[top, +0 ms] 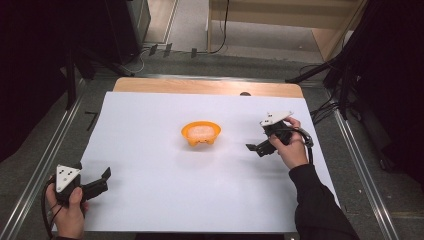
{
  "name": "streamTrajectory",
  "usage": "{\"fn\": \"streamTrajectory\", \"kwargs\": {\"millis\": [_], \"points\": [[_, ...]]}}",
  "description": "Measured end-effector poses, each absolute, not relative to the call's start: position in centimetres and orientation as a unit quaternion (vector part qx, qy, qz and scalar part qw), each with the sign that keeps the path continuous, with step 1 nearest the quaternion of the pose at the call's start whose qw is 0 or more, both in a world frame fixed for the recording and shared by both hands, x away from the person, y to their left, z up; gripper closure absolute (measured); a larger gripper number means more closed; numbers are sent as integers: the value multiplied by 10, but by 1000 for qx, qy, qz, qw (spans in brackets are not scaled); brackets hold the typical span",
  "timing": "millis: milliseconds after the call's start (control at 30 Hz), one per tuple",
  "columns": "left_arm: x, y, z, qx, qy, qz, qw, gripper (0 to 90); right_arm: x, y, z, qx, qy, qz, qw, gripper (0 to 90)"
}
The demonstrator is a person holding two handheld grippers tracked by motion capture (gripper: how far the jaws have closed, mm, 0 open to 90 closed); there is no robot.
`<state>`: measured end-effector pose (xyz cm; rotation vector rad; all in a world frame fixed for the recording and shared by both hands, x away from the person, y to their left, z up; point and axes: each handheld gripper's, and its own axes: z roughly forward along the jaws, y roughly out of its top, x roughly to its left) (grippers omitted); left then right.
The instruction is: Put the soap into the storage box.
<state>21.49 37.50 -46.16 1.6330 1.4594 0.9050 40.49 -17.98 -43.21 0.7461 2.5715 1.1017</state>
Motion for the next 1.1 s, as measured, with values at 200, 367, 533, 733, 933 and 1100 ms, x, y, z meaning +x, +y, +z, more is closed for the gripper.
{"fn": "streamTrajectory", "kwargs": {"millis": [200,367,533,733,933,1100], "points": [[215,375,-462,638,572,353,376,64,398,-193,-440,269,878,376,122,0],[215,375,-462,639,572,353,375,64,390,-205,-448,282,871,383,123,0],[215,375,-462,639,571,353,375,64,384,-214,-452,296,866,381,131,0],[215,375,-462,639,572,353,375,64,373,-228,-457,314,856,387,136,0],[215,375,-462,639,572,353,374,64,360,-239,-464,328,852,381,144,0],[216,374,-462,639,571,353,374,64,347,-247,-466,336,847,385,148,0]]}}
